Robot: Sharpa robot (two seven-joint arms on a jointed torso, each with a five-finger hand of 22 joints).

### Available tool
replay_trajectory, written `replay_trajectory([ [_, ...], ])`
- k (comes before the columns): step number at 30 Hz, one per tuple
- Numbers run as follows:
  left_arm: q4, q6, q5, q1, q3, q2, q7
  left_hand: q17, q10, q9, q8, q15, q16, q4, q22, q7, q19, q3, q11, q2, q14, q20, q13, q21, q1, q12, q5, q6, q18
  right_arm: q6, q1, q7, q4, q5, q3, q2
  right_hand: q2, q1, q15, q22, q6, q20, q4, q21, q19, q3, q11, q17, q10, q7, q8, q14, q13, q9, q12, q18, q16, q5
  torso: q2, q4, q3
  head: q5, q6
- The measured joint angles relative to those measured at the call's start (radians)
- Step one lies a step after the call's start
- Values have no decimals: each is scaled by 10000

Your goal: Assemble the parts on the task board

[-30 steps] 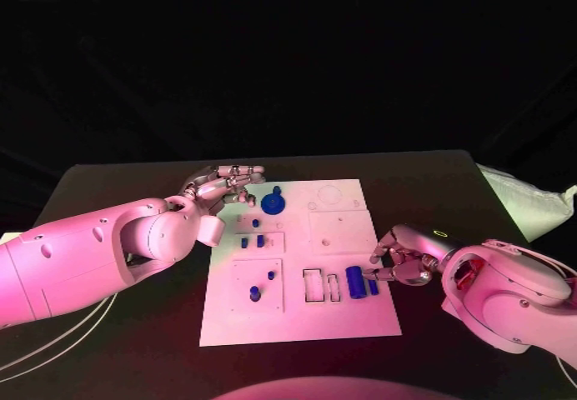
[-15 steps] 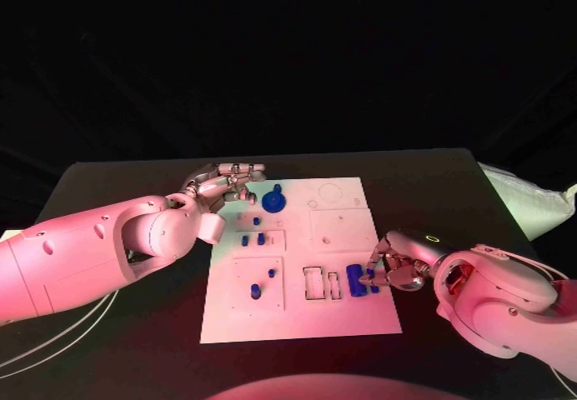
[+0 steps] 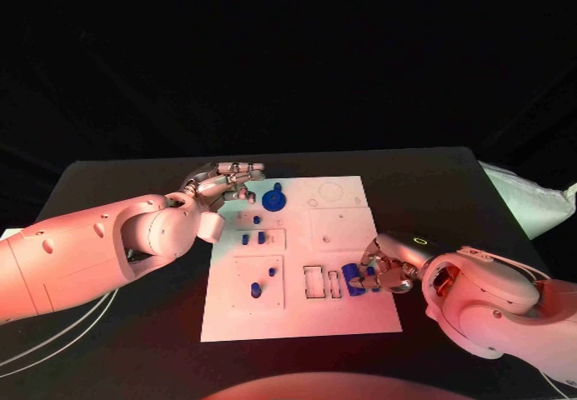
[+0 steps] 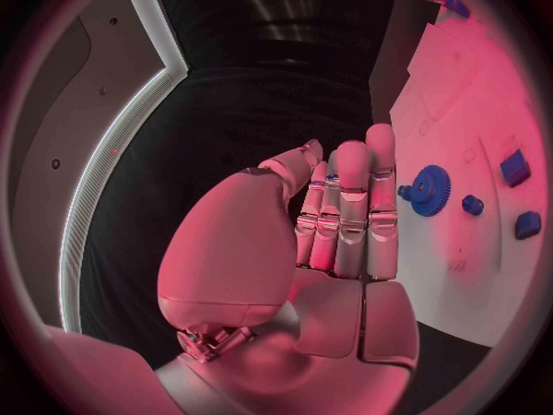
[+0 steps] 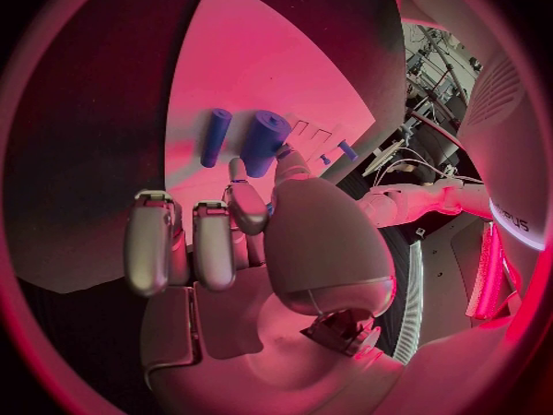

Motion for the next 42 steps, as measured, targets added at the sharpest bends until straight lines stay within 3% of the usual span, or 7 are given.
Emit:
replay_trajectory([
  [7, -4, 9, 0, -7, 0, 5, -16, -5, 0, 0, 0, 1, 0, 0, 0, 0, 0, 0, 0, 0, 0, 0, 0, 0, 0, 0, 0, 0, 0, 147, -121, -18, -274, -30, 0, 274, 30, -26, -22, 10, 0, 0, 0, 0, 0, 0, 0, -1, 0, 0, 0, 23, 8, 14, 0, 1, 0, 38, 0, -5, -1, 26, -22],
  [21, -11, 38, 0, -34, 0, 10, -47, -8, 0, 0, 0, 1, 0, 0, 0, 0, 0, 0, 0, 0, -1, 0, 0, 0, 0, 0, 0, 0, 0, 55, -175, 3, -635, 120, 89, 609, 431, 106, -36, 66, 158, 0, -28, 0, -1, -83, 7, 58, 10, -78, 199, 37, 153, 104, -1, 1, 41, 462, -14, -2, -3, 47, -13],
  [26, -9, 47, 0, -44, -1, 1, -56, -7, 0, 0, 0, 1, 0, 0, 1, 0, 0, 1, 0, 0, -1, 0, 0, 0, 0, 0, 0, 0, 0, -207, -217, 22, -556, 261, 61, 532, 650, 174, -107, 182, 371, -53, -16, 70, 52, -97, -88, 151, 124, -152, 252, 37, 295, 186, 56, 1, 98, 737, -15, -13, -4, 62, 20],
  [30, -6, 54, 0, -58, -1, -4, -62, -21, 0, 0, 0, 2, 0, -29, -18, 36, 0, -28, 0, 0, -1, 0, -7, -48, 0, 0, 0, -36, 0, -567, -259, 59, -342, 456, 25, 321, 778, 228, -116, 264, 419, -90, -15, 116, 89, -101, -154, 200, 129, -201, 276, 29, 369, 205, 64, -155, 98, 993, -18, -16, -4, 64, 37],
  [34, -6, 63, 0, -68, -1, -6, -67, -21, 0, 0, 0, 2, 0, -29, -18, 36, 0, -28, 0, 0, -2, 0, -8, -49, 0, 0, 0, -36, -1, -1026, -177, 156, -72, 712, 50, 220, 875, 157, -180, 385, 419, -145, 12, 186, 144, -151, -192, 236, 167, -202, 310, 38, 466, 207, 64, -154, 155, 1361, -19, -14, -5, 35, 55],
  [42, -3, 78, 0, -94, -1, -2, -73, -20, 0, 0, 0, 2, 0, -29, -17, 35, 0, -28, 0, 0, -2, 0, -8, -48, 0, 0, 0, -36, 0, -1523, -77, 382, 58, 1246, 76, 449, 1055, -23, -180, 427, 455, -179, 17, 187, 178, -210, -227, 236, 205, -166, 310, 38, 535, 212, 115, -154, 155, 1550, -8, 2, -8, 36, 77],
])
